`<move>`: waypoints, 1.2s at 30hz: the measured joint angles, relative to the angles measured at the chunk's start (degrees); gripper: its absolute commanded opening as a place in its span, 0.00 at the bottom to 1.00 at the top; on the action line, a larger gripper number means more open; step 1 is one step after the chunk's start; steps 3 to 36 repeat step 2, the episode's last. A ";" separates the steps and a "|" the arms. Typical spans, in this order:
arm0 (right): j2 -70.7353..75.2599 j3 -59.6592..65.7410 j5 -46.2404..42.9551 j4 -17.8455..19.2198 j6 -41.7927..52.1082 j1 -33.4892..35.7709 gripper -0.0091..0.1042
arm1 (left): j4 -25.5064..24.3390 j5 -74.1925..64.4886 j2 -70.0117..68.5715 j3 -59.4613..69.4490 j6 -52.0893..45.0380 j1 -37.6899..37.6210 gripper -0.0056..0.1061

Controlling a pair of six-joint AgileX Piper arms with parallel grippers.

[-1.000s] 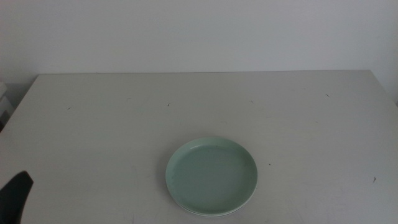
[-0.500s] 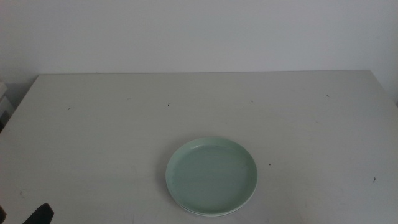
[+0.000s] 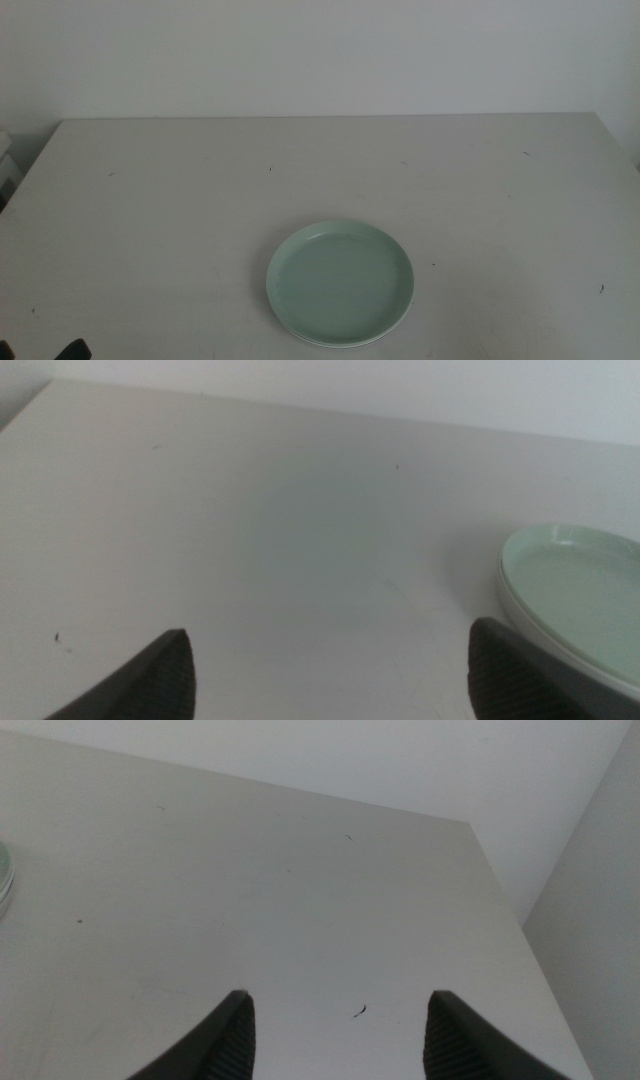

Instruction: Stack the three bowls on top of each other.

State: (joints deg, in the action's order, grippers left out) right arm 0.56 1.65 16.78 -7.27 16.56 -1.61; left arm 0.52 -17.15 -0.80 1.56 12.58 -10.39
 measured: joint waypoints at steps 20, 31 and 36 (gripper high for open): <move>0.00 0.00 0.00 0.00 0.00 0.00 0.47 | 0.00 -0.62 0.00 0.14 0.00 0.00 0.97; 0.00 0.00 0.00 0.00 0.00 0.00 0.47 | 0.00 -0.62 0.00 0.14 0.00 0.00 0.97; 0.00 0.00 0.00 0.00 0.00 0.00 0.47 | 0.00 -0.62 0.00 0.14 0.00 0.00 0.97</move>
